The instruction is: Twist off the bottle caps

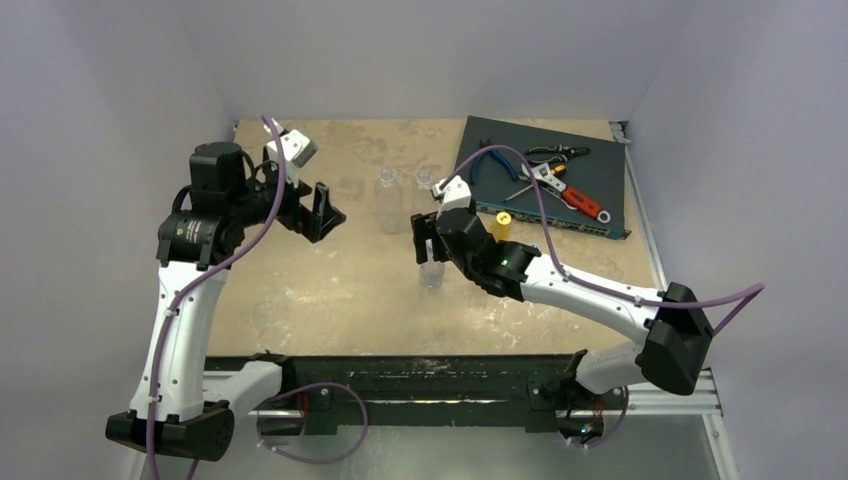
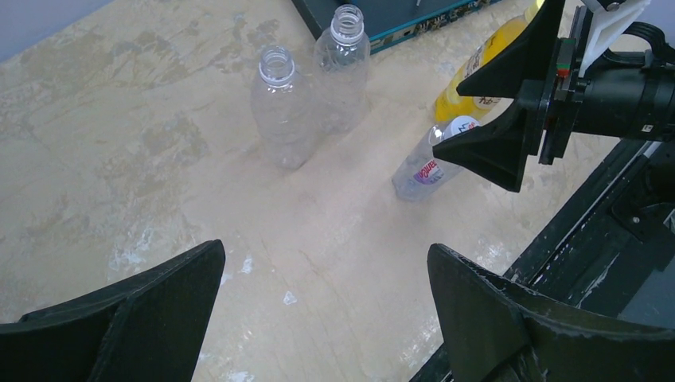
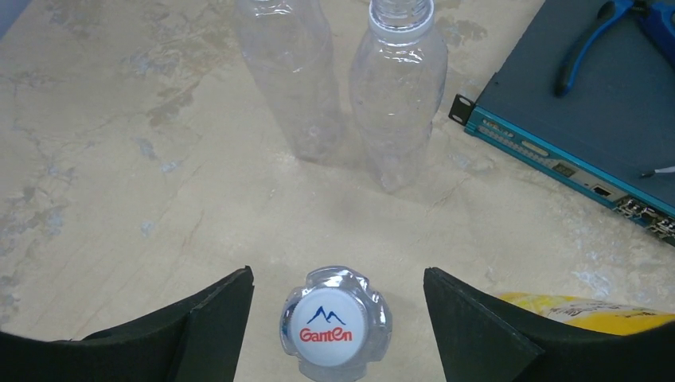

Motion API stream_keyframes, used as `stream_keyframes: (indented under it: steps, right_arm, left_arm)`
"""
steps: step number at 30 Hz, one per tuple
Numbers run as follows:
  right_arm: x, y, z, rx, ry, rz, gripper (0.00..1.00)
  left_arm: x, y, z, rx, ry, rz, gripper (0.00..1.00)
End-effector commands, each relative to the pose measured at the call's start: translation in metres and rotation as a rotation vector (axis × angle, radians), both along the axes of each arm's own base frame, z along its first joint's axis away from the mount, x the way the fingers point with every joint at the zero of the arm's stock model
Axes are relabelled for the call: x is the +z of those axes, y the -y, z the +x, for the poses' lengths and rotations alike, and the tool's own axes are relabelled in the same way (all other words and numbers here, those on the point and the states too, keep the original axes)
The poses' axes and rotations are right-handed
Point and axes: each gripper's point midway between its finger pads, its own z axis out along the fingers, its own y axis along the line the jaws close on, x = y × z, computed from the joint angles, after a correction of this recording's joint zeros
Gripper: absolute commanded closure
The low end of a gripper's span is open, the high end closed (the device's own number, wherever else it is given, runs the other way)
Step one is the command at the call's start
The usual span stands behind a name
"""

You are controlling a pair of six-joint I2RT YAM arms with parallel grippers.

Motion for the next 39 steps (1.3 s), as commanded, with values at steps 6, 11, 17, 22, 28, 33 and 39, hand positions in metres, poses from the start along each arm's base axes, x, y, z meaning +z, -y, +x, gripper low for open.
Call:
stream_keyframes:
  steps: [6,11,17,22,28,33,39]
  right_arm:
    - [0.008,-0.001,0.0,-0.003,0.033,0.058,0.23]
    - [0.001,0.002,-0.001,-0.013,0.029,0.053,0.34]
    - [-0.004,0.005,-0.001,-0.027,0.032,0.056,0.49]
    - [0.001,0.004,0.0,-0.034,0.038,0.067,0.79]
    - [0.042,-0.011,-0.01,0.055,0.064,0.134,0.92]
    - [0.1,-0.037,-0.033,0.153,0.095,0.274,0.93]
    - [0.176,-0.078,-0.066,0.283,0.139,0.437,0.91]
  left_arm:
    - [0.007,0.0,-0.002,-0.04,0.041,0.032,0.0]
    - [0.005,0.001,-0.001,-0.041,0.033,0.026,0.0]
    - [0.005,0.001,-0.002,-0.035,0.036,0.024,0.0]
    - [0.002,0.005,-0.008,-0.061,0.03,0.003,0.0]
    - [-0.009,0.016,-0.043,-0.215,0.085,0.01,0.0]
    - [-0.007,0.028,-0.084,-0.4,0.196,0.012,0.0]
    - [-0.01,0.033,-0.107,-0.47,0.248,0.002,0.0]
